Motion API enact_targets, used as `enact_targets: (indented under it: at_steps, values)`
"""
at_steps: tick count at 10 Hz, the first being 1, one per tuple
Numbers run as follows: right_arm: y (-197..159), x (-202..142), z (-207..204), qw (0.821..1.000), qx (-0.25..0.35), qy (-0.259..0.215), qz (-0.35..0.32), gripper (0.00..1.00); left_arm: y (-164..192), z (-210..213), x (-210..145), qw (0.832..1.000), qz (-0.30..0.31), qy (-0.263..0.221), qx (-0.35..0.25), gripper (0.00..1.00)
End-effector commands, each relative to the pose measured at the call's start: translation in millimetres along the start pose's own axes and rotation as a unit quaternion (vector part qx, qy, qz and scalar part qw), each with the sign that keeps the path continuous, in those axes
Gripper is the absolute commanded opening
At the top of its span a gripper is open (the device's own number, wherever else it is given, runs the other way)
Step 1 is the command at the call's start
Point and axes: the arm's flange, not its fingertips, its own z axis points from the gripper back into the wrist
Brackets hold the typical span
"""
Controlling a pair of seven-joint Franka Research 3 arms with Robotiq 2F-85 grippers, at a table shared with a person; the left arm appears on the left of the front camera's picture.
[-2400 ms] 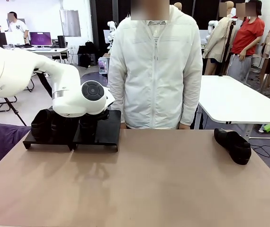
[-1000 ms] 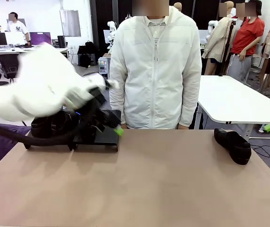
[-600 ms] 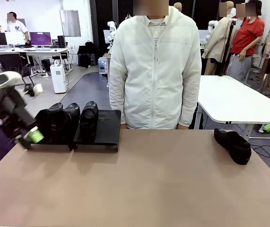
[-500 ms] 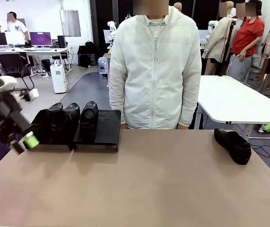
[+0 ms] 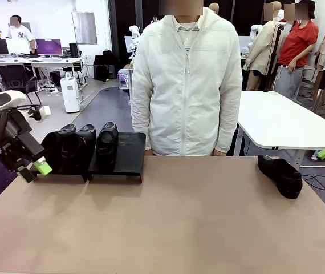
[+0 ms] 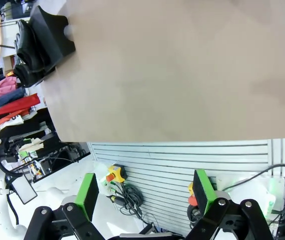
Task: Organize the shoes by placing them on the stand.
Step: Place the Shoe from the middle of the table onto the Shoes Stand, then pick up one Shoe and place it in the middle of the table.
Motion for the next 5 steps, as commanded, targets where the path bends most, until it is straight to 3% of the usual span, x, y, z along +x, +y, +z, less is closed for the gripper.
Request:
enact_targets:
  at_steps: [1, 5]
  values:
    - [-1.1, 1.3, 2.7, 1.0, 0.008, 0.0, 0.013, 1.0, 5.7, 2.8, -2.8, 1.0, -0.009, 0.001, -0.013, 1.0]
    - [-1.1, 1.3, 2.7, 1.0, 0.008, 0.0, 0.013, 1.0, 5.7, 2.8, -2.8, 1.0, -0.009, 0.001, -0.013, 1.0]
